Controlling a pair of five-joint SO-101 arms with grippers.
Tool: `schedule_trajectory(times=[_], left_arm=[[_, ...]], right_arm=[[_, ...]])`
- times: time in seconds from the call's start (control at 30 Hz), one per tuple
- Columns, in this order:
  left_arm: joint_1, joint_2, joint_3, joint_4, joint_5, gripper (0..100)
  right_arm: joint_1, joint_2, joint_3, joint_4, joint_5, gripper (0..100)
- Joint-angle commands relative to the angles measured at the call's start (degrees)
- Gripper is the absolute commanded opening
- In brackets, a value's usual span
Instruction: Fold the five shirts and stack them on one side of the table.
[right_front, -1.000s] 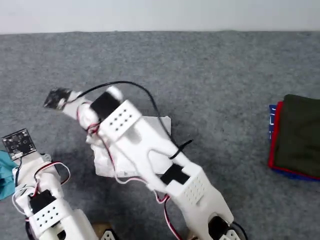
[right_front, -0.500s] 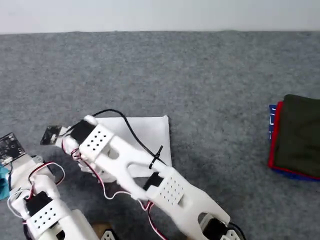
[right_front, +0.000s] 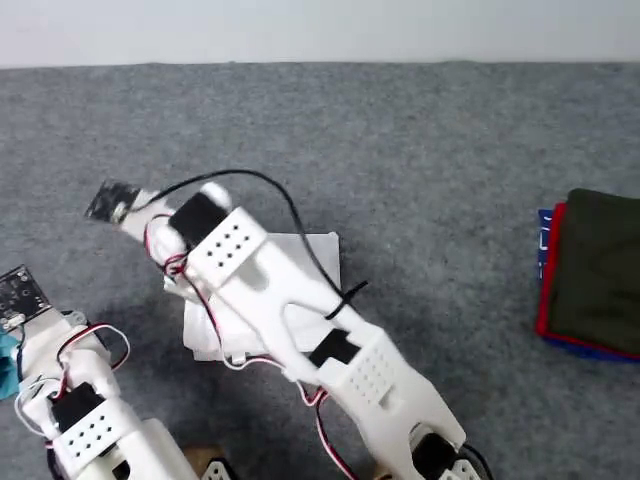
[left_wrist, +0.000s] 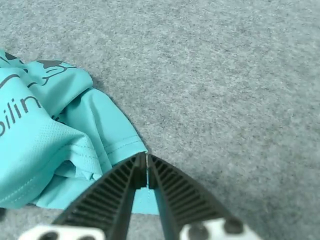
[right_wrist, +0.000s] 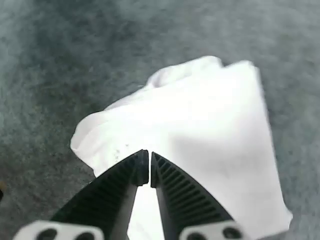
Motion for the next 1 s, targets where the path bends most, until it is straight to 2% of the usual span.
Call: schedule_trajectory(times=[0.0, 0.27, 0.47, 0.6, 0.97], left_arm=[[0.00, -0.79, -2.51, -1.32, 0.62, 2], [0.00, -0.79, -2.42, -1.41, 0.62, 2], [0.09, -0.79, -2.42, -1.41, 0.62, 2], [0.09, -0.79, -2.42, -1.41, 0.62, 2], [0.09, -0.79, -2.42, -1.41, 0.53, 2]], right_arm=[[1.71, -8.84, 3.87, 2.51, -5.45, 1.0], [8.40, -23.16, 24.53, 2.51, -17.32, 3.8], [9.63, -30.81, 44.57, 2.15, -33.14, 30.5], [9.54, -30.02, 47.38, -0.13, -38.07, 41.3], [10.33, -16.66, 47.38, -9.63, -38.15, 32.5]])
